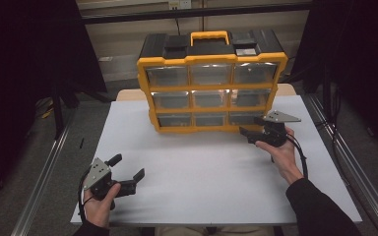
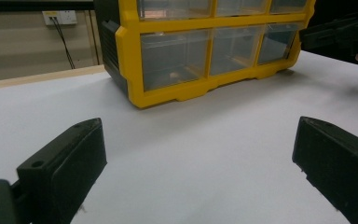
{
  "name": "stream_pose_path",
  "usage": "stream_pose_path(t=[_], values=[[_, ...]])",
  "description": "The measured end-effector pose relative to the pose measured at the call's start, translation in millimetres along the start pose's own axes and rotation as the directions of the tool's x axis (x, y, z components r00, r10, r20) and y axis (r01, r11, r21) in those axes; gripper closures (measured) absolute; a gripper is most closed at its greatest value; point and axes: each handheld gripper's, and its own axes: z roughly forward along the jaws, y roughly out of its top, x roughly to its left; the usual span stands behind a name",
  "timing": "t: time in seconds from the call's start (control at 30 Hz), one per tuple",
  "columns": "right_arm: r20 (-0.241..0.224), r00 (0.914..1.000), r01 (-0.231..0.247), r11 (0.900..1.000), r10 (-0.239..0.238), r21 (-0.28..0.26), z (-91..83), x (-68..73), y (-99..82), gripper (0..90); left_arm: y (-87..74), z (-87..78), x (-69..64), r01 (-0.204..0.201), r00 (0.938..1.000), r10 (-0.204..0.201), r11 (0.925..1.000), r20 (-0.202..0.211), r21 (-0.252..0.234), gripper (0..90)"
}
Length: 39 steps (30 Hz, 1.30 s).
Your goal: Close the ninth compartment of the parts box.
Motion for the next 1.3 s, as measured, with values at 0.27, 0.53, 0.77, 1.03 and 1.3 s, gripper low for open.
stream_pose_path(t=[0.27, 0.53, 0.77, 1.03, 1.3], values=[[0.006, 0.9999, -0.014, 0.9996, 0.014, -0.024, -11.9, 2.1, -1.2, 2.1, -0.2, -0.4, 0.6, 0.004, 1.0, -0.004, 1.0, -0.002, 0.001, 2.5], [0.025, 0.9995, -0.017, 0.9989, 0.018, -0.043, -28.9, 5.0, -4.3, 3.7, -0.1, -0.7, 1.0, 0.001, 1.0, -0.001, 1.0, -0.007, 0.0, 2.5], [0.043, 0.999, -0.012, 0.998, 0.015, -0.062, -42.0, 9.3, -6.7, 3.9, -0.1, -1.1, 1.0, 0.003, 1.0, -0.003, 1.0, -0.007, 0.0, 2.5], [0.04, 0.9992, 0.002, 0.9969, 0.002, -0.079, -58.3, 12.0, -12.3, 3.2, -0.1, -1.3, 1.0, 0.014, 0.9999, -0.014, 0.9999, -0.008, -0.002, 2.5], [0.051, 0.9987, 0.01, 0.9942, -0.005, -0.107, -73.8, 17.1, -16.8, 3.0, -0.2, -2.3, 1.1, 0.016, 0.9998, -0.016, 0.9999, -0.011, -0.006, 2.5]])
